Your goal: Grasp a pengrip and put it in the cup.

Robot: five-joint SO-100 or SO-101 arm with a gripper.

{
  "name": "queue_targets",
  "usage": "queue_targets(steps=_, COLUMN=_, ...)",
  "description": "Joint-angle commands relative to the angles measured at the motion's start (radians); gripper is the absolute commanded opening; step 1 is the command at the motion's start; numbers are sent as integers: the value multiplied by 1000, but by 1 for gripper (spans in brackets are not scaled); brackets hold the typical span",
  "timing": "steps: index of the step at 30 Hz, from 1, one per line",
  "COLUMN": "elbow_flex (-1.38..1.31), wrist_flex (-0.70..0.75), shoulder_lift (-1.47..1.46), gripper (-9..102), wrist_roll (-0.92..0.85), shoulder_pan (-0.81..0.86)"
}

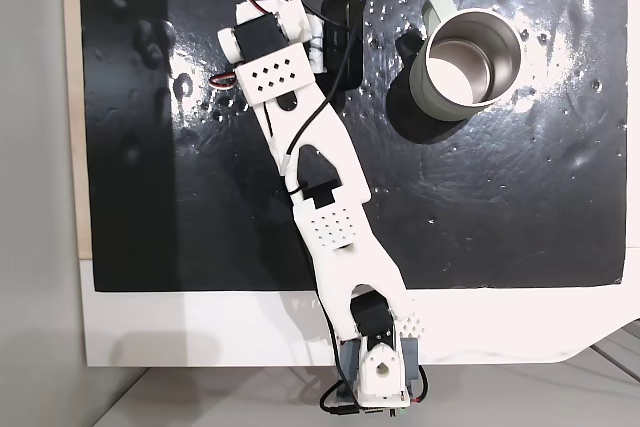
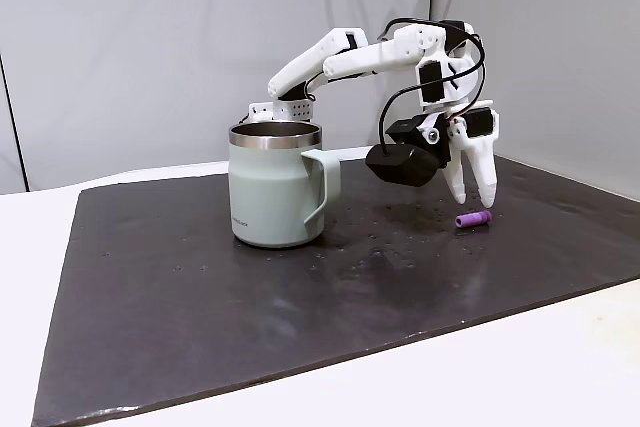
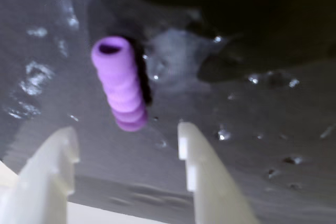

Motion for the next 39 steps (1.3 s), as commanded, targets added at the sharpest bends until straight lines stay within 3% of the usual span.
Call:
queue_targets(steps=1, elbow_flex=-75, wrist_flex=-41, shoulder_lift=-6, gripper=19, wrist_roll=11, shoulder_pan=32)
queue_targets(steps=11, elbow_flex=-94, wrist_flex=-77, shoulder_lift=-106, gripper=15, wrist_roll=26, shoulder_pan=28)
queue_targets(steps=17, elbow_flex=-94, wrist_flex=-60, shoulder_lift=-121, gripper=0, wrist_roll=35, shoulder_pan=31)
queue_targets(steps=23, elbow_flex=-94, wrist_flex=-35, shoulder_lift=-101, gripper=0, wrist_roll=37, shoulder_pan=38)
queue_targets(steps=39, elbow_flex=110, wrist_flex=-5, shoulder_lift=545, gripper=0, wrist_roll=0, shoulder_pan=48)
